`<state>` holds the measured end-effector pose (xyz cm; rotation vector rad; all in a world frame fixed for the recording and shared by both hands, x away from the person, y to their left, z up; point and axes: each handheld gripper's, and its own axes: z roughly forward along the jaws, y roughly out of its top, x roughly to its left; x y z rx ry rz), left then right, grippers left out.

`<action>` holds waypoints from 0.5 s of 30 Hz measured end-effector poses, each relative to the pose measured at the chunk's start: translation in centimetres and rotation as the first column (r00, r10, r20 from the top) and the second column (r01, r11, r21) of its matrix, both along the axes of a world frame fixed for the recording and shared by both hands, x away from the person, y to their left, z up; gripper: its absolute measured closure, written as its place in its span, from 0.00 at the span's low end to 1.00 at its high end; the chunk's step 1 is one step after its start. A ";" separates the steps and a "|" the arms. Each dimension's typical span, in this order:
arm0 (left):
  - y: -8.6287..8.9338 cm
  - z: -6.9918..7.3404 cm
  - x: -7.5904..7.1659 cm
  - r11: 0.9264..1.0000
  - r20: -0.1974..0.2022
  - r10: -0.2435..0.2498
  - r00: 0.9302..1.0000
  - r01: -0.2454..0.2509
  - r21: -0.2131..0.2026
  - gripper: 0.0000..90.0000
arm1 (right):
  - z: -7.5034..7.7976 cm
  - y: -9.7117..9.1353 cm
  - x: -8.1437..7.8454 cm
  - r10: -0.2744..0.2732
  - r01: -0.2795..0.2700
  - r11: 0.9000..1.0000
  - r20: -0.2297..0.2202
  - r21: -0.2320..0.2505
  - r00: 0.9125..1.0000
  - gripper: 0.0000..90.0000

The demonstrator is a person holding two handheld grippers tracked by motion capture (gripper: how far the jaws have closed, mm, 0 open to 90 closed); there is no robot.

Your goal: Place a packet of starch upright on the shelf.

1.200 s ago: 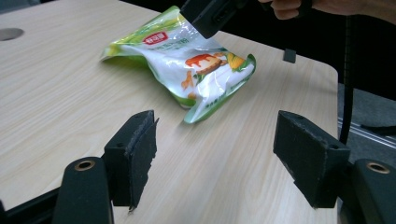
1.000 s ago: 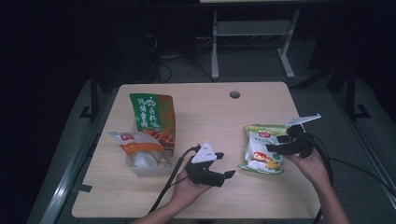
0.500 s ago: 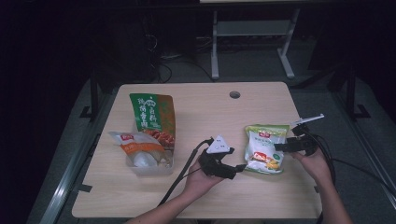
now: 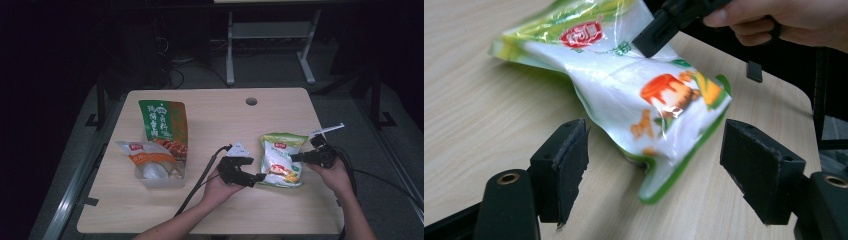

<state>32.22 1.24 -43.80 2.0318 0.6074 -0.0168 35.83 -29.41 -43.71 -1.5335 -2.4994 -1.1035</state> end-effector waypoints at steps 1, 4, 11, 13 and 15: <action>-0.1 -0.1 0.1 1.000 -0.007 -0.001 1.000 0.001 0.000 0.30 | 0.1 0.0 -0.2 0.000 0.000 1.000 0.004 0.017 1.000 0.98; -0.3 -0.3 0.5 1.000 -0.031 0.004 1.000 -0.005 -0.015 0.30 | 0.7 0.2 -0.7 0.009 -0.011 0.999 0.035 0.042 0.999 0.98; -0.3 -0.6 1.5 0.997 -0.105 0.021 0.994 -0.028 -0.072 0.29 | 2.7 0.4 -2.5 0.057 -0.071 0.992 0.131 0.104 0.990 0.98; -0.1 -0.7 2.0 0.995 -0.123 0.022 0.992 -0.033 -0.089 0.29 | 3.2 0.6 -3.1 0.081 -0.099 0.988 0.151 0.117 0.985 0.98; -0.1 -0.8 2.3 0.994 -0.156 0.022 0.988 -0.039 -0.105 0.30 | 3.7 0.9 -3.6 0.110 -0.132 0.984 0.175 0.118 0.978 0.98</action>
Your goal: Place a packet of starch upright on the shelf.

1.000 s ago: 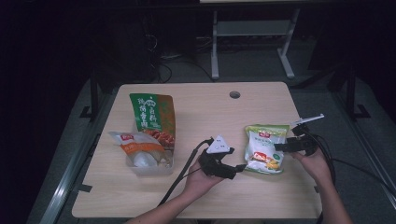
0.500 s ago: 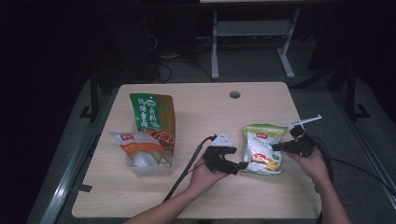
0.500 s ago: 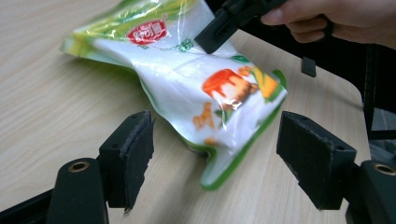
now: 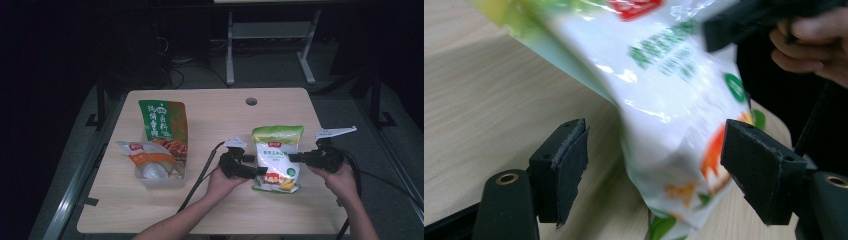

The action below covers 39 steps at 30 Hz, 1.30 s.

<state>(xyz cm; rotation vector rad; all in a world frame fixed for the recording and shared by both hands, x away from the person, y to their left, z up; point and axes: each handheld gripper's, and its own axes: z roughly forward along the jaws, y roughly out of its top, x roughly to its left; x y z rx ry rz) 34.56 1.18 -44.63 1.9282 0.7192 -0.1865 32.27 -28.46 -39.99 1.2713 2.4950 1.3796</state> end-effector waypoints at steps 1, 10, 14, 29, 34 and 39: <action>0.1 0.0 0.2 1.000 -0.015 -0.008 1.000 0.008 -0.011 0.33 | 0.2 0.2 -0.2 0.013 -0.013 1.000 0.008 0.005 1.000 0.98; 0.4 1.1 0.0 0.998 -0.025 -0.050 0.998 0.049 -0.047 0.74 | 0.8 1.9 -1.1 0.088 -0.088 0.996 0.049 0.000 0.995 0.98; 0.9 2.3 -0.6 0.999 0.043 -0.028 0.999 0.030 -0.036 0.86 | 0.6 1.9 -1.3 0.080 -0.081 0.996 0.053 0.028 0.995 0.97; 3.0 3.7 -1.3 0.997 0.189 -0.035 0.981 0.023 0.068 0.93 | -0.1 5.8 -0.5 0.172 -0.169 0.984 0.043 -0.063 0.984 0.76; 3.1 3.6 -1.3 0.998 0.187 -0.032 0.982 0.020 0.066 0.93 | -0.1 6.3 -0.2 0.180 -0.176 0.982 0.046 -0.071 0.983 0.73; 3.4 3.5 -1.2 0.998 0.174 -0.017 0.985 0.007 0.057 0.92 | -0.3 6.7 -0.2 0.174 -0.170 0.983 0.055 -0.072 0.983 0.80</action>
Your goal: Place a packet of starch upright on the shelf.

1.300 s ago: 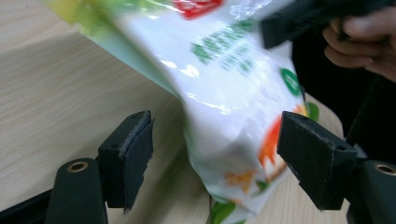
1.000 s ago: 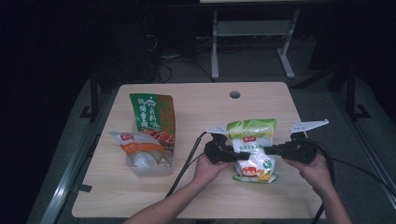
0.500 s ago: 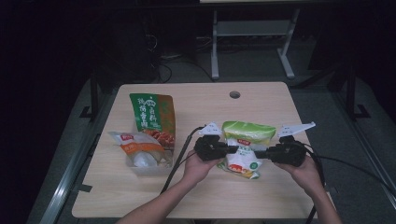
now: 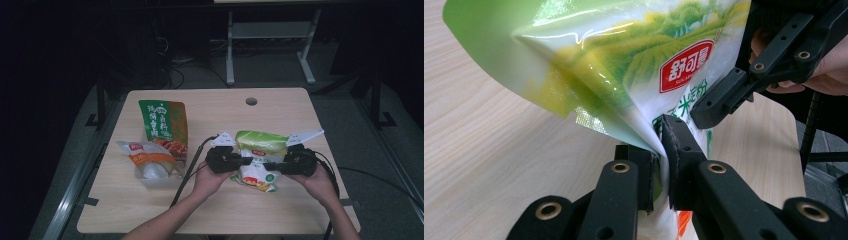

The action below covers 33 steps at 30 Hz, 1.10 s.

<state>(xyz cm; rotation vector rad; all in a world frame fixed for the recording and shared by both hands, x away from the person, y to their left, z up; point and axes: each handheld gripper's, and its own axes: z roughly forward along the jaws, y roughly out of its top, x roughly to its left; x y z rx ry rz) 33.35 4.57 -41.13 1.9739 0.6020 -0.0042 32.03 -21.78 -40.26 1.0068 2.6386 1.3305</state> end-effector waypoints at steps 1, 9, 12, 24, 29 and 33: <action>0.1 0.0 0.0 1.000 0.002 0.000 1.000 0.000 0.002 0.91 | 0.0 0.0 0.0 0.001 -0.001 1.000 0.006 -0.001 1.000 0.82; 1.0 0.1 -0.8 0.999 0.016 0.029 0.999 -0.029 0.017 0.66 | 0.1 0.0 -0.2 -0.010 0.010 1.000 0.024 0.007 1.000 0.94; 1.3 0.3 -1.6 0.999 0.050 0.041 0.998 -0.043 0.031 0.54 | 0.2 -0.1 -0.2 -0.017 0.016 1.000 0.020 0.021 1.000 0.95; 3.8 0.0 -5.1 0.997 0.114 0.039 0.993 -0.046 0.058 0.35 | 2.8 0.8 1.0 -0.037 0.038 0.999 0.040 -0.025 0.999 0.97; 4.9 -0.2 -6.6 0.997 0.132 0.012 0.991 -0.022 0.071 0.34 | 4.0 1.7 2.3 -0.037 0.038 0.999 0.047 -0.030 0.998 0.97; 5.8 -0.6 -7.4 0.996 0.132 -0.011 0.991 -0.001 0.085 0.32 | 5.2 2.9 3.7 -0.021 0.022 1.000 0.065 -0.020 0.998 0.97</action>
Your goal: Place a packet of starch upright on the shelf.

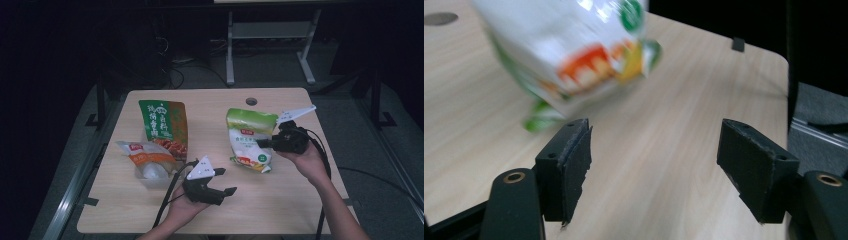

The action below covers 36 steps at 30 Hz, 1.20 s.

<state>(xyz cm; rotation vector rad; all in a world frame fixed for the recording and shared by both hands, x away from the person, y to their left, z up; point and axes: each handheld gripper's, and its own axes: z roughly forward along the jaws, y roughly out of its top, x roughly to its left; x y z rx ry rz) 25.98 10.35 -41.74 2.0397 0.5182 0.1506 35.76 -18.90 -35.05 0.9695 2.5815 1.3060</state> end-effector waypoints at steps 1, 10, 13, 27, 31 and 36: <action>0.1 -0.1 -0.2 1.000 -0.001 0.003 1.000 -0.003 -0.007 0.32 | 0.3 0.4 0.4 0.006 -0.006 1.000 0.006 0.001 1.000 0.97; 2.1 -1.2 -1.1 0.999 -0.002 -0.032 0.999 0.032 0.009 0.30 | 2.2 4.5 4.5 0.052 -0.052 0.999 0.026 0.015 0.998 0.97; 2.6 -1.5 -1.3 1.000 -0.009 -0.026 1.000 0.026 0.002 0.30 | 2.6 5.9 5.9 0.071 -0.071 0.997 0.030 0.013 0.997 0.97; 3.2 -2.0 -1.7 0.999 0.002 -0.044 0.999 0.044 -0.005 0.30 | 4.8 13.6 10.9 0.146 -0.149 0.988 0.078 0.035 0.986 0.97; 3.2 -2.1 -1.7 0.999 -0.005 -0.046 0.999 0.046 -0.007 0.30 | 4.4 16.0 12.0 0.169 -0.174 0.983 0.072 0.063 0.983 0.97; 3.2 -2.2 -1.9 0.999 -0.004 -0.050 0.999 0.050 -0.006 0.30 | 3.5 18.5 12.8 0.189 -0.194 0.977 0.065 0.083 0.980 0.97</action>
